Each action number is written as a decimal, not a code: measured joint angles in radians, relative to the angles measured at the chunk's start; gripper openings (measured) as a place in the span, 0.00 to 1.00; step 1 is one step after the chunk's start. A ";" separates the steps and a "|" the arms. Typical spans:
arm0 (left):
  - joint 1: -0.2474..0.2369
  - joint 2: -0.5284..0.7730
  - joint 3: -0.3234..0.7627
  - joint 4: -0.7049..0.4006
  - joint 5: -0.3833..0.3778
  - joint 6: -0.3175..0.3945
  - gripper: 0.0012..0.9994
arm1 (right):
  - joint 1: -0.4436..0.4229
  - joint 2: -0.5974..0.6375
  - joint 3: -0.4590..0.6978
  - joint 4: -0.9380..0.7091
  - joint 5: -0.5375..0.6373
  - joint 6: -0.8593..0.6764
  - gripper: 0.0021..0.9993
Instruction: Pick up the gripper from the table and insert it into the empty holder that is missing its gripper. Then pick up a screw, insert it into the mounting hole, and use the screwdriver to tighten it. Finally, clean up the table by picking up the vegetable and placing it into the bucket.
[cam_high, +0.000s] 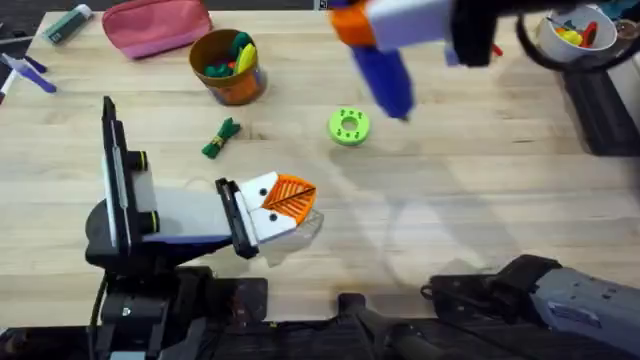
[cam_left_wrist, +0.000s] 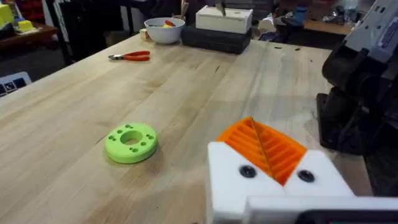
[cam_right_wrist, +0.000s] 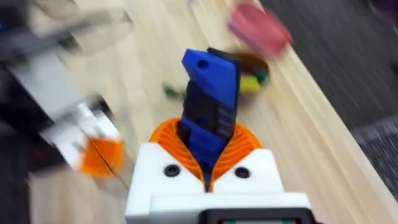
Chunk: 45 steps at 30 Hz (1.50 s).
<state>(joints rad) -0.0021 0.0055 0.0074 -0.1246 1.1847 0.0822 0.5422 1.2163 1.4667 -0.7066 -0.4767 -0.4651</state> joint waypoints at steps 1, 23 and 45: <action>0.000 0.000 0.000 0.000 0.000 0.000 0.02 | -0.012 0.001 0.001 -0.047 0.040 -0.041 0.02; 0.000 0.000 0.000 0.000 0.000 0.000 0.02 | -0.210 0.515 0.001 -0.321 0.576 -0.432 0.02; 0.000 0.000 0.000 0.000 0.000 0.000 0.02 | -0.304 0.728 0.001 -0.251 0.610 -0.430 0.98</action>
<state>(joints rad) -0.0021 0.0055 0.0074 -0.1246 1.1847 0.0822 0.2379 1.9442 1.4682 -0.9578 0.1335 -0.8953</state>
